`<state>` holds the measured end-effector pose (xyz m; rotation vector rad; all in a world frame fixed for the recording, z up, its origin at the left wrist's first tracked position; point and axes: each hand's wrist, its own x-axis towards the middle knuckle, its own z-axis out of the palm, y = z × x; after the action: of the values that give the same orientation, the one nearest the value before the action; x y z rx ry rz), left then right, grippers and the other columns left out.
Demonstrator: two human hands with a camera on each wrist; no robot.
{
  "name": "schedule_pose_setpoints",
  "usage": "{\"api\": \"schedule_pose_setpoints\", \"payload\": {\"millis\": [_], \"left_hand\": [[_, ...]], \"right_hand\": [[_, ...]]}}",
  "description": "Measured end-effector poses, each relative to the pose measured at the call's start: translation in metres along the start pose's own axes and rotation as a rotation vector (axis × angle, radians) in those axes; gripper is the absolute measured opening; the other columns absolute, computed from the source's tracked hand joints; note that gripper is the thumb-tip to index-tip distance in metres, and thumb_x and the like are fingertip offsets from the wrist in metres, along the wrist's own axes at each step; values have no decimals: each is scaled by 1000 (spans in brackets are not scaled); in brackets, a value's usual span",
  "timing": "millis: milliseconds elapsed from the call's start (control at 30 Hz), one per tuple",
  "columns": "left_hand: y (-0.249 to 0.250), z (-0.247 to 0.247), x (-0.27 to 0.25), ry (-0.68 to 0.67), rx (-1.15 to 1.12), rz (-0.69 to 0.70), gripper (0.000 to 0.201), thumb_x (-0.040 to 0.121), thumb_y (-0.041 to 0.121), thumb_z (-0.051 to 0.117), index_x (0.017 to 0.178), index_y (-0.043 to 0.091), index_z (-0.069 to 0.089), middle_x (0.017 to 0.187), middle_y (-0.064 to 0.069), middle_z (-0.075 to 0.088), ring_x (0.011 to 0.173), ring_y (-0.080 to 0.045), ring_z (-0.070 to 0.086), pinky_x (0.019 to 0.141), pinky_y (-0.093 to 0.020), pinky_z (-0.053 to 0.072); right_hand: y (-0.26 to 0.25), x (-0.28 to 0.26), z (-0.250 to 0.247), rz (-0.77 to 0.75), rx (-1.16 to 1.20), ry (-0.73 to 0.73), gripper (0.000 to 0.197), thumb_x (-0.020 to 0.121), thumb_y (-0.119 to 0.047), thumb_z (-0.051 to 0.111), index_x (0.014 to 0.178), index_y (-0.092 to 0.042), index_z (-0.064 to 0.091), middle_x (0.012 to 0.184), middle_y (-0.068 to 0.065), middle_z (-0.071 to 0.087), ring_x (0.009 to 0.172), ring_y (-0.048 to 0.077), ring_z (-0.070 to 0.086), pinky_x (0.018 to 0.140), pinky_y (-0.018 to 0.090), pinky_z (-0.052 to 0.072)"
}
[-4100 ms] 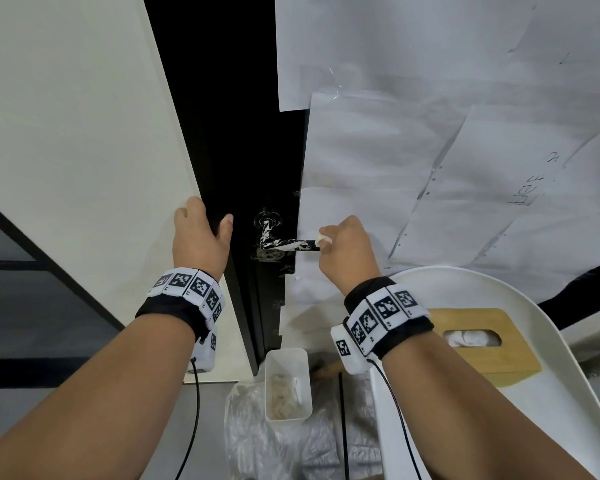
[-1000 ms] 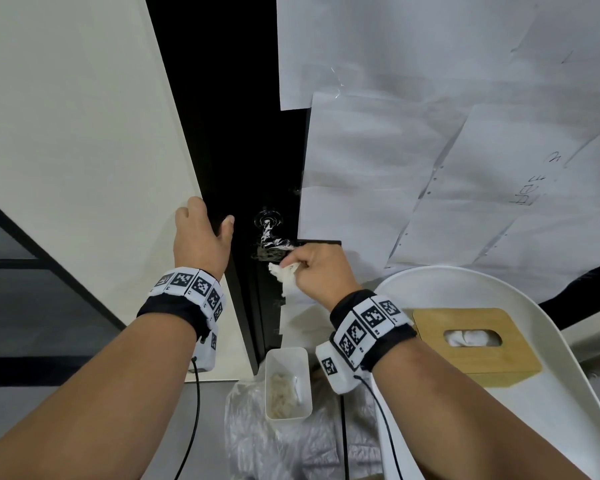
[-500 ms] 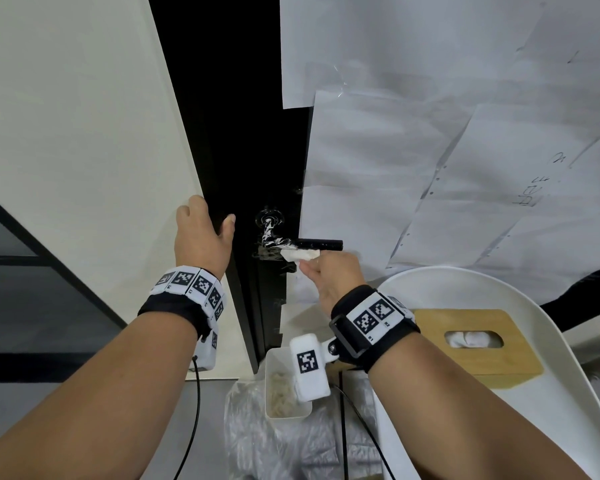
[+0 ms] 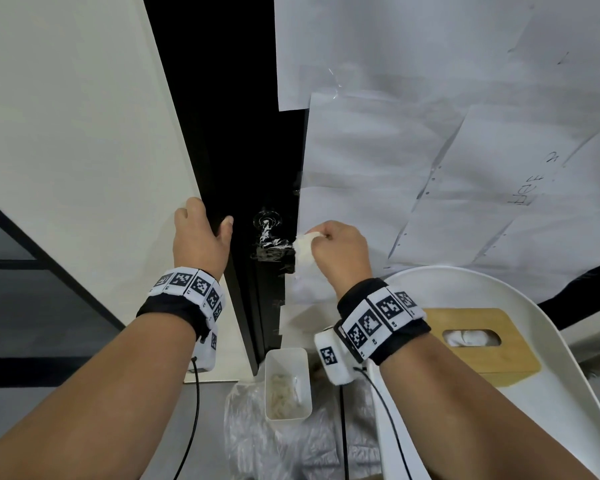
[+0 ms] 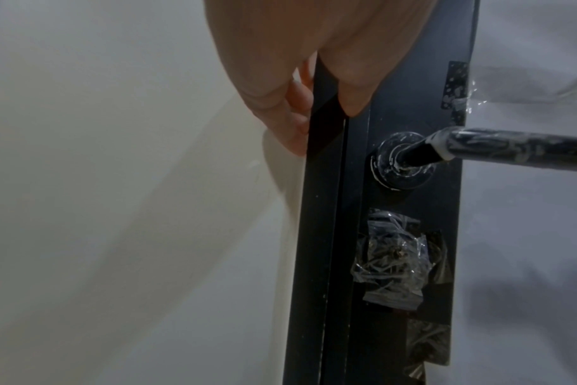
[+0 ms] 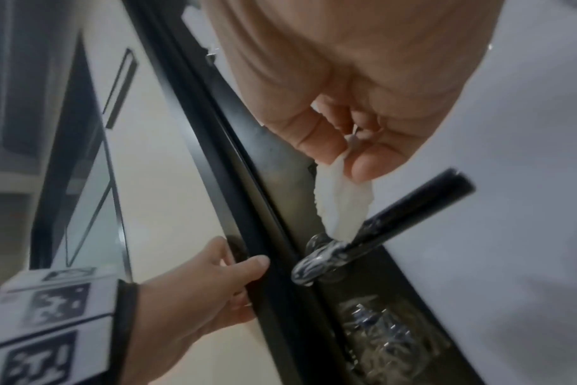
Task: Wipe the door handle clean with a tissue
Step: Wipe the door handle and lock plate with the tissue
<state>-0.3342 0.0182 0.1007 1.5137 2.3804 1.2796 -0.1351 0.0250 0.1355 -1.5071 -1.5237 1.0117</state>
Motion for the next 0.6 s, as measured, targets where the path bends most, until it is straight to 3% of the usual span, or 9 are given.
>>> {"api": "schedule_pose_setpoints", "payload": {"millis": [133,233,300,367,433,500,600], "left_hand": [[0,0,0,5,-5,-10,33,90,29,62,100,4,42,98,-16,48,69,-25,42,60,-33,34],[2,0,-1,15,17,-22,34,89,30,62,99,6,41,97,-13,46,68,-25,42,59,-34,34],[2,0,-1,26,6,-17,33,88,28,64,98,5,42,95,-12,45,68,-23,40,59,-32,33],[2,-1,-2,37,-20,-12,32,87,25,67,95,6,42,94,-9,43,69,-21,39,61,-30,32],[0,1,-2,48,-68,-33,34,84,23,71,92,9,41,94,-8,44,69,-19,39,60,-28,33],[-2,2,-3,50,-144,-70,37,81,20,75,92,12,40,94,-10,48,65,-15,41,56,-20,33],[0,3,-6,50,-265,-107,39,82,14,74,101,14,40,92,-3,47,62,-6,44,57,-12,34]], "right_hand": [[10,9,-8,-116,-208,62,32,80,-1,46,97,-11,71,101,7,67,91,21,62,81,28,50],[20,7,1,-213,-329,13,38,81,7,44,104,-8,70,110,10,67,102,25,61,93,28,47],[22,4,8,-274,-353,-42,39,80,10,45,103,-7,72,109,10,68,101,24,62,89,19,45],[15,5,7,-212,-253,-102,41,79,9,44,100,-10,74,102,5,70,83,14,63,68,5,43],[9,6,3,-122,-104,-126,40,79,7,45,97,-14,74,89,0,68,62,3,55,51,3,37],[8,7,2,-68,22,-115,35,80,2,49,95,-17,75,80,-5,66,60,1,53,52,4,38],[7,8,2,-23,132,-127,32,78,0,53,94,-19,74,79,-5,68,71,7,60,73,22,52]]}}
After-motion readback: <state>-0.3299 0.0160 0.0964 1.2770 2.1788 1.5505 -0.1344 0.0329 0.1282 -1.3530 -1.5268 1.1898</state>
